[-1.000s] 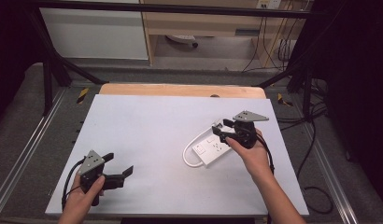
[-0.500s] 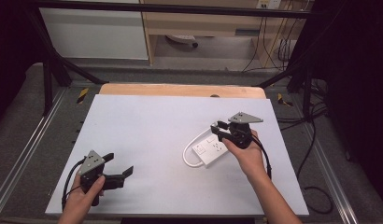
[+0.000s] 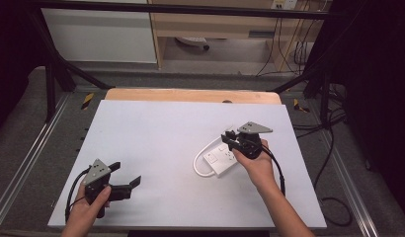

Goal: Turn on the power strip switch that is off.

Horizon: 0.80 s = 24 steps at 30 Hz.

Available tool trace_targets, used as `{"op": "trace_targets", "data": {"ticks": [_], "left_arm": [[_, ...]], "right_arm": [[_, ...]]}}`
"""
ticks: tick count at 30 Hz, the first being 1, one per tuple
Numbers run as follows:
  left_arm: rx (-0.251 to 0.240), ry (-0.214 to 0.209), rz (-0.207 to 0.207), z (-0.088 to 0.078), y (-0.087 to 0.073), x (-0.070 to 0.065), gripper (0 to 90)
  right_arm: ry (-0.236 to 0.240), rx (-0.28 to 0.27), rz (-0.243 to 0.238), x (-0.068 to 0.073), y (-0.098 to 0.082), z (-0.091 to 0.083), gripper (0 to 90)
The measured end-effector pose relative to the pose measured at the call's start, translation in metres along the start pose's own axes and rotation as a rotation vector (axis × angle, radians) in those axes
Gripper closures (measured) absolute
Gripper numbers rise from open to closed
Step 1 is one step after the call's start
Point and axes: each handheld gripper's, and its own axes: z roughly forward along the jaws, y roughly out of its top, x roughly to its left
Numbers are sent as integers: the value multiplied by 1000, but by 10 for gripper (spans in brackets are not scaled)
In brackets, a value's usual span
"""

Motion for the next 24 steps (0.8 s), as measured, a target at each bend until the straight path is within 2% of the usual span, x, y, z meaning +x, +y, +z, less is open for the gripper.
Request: {"op": "trace_targets", "data": {"ticks": [8,13,24], "left_arm": [[2,-2,1,0,0,0,70],[4,-5,1,0,0,0,70],[4,-4,2,0,0,0,70]], "right_arm": [[-6,-3,-15,2,-4,7,805],[-18,-4,-5,3,-6,10,835],[-3,11,-9,5,-11,16,899]]}}
